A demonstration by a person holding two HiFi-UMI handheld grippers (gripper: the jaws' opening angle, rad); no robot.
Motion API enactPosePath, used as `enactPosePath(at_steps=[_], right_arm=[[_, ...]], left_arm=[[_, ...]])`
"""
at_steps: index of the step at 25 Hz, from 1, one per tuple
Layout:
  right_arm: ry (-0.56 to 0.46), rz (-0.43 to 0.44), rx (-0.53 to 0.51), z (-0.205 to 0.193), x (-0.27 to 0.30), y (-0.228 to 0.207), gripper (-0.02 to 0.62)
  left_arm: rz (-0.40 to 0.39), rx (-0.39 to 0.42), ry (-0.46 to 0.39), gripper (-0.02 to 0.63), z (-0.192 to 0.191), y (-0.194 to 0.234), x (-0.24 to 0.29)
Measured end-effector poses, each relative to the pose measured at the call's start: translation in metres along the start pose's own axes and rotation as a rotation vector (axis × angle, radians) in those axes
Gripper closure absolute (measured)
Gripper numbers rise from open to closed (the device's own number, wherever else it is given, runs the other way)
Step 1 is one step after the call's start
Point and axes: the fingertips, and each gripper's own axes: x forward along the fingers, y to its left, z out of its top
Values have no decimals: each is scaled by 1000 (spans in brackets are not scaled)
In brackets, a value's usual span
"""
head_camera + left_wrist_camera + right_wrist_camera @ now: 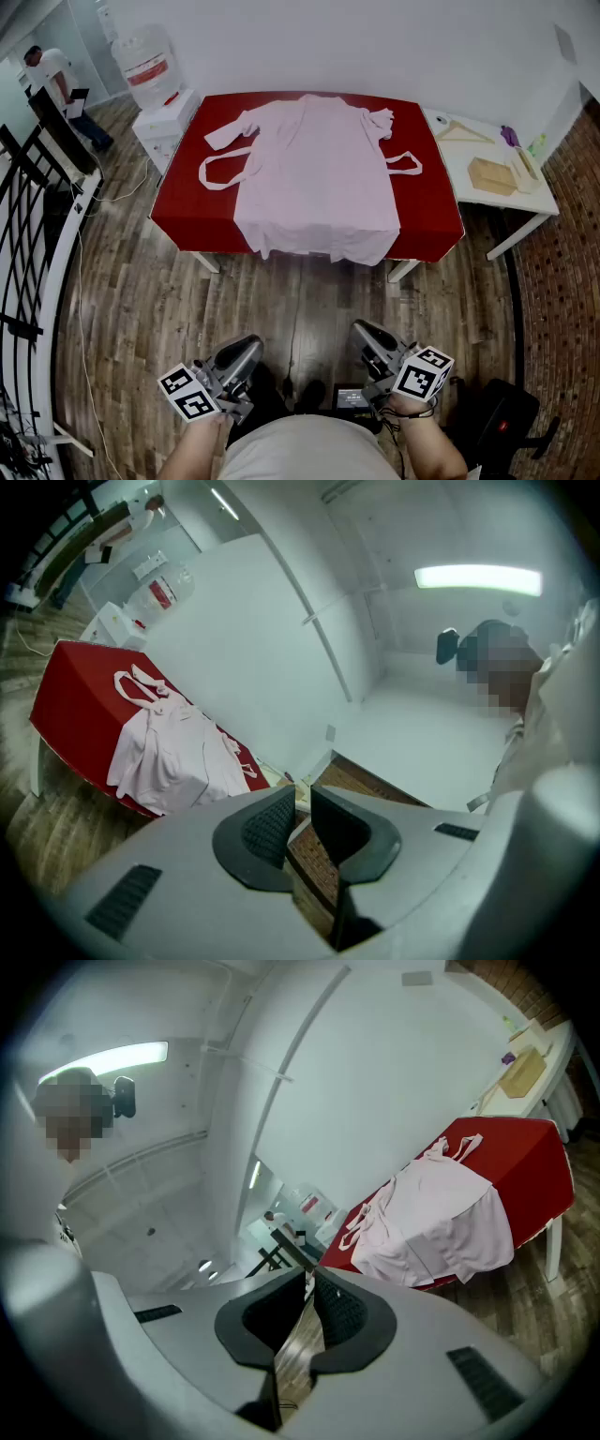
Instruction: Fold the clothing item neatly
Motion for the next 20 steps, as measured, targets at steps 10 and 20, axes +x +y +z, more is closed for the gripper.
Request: enactPosePath(at_steps=[10, 20], right_arm=[[18, -32, -30, 23, 44, -18, 580], [35, -112, -65, 65, 130, -58, 580]], left_arm=[[37, 35, 48, 575, 19, 45, 30], [35, 23, 132, 575, 60, 136, 91]])
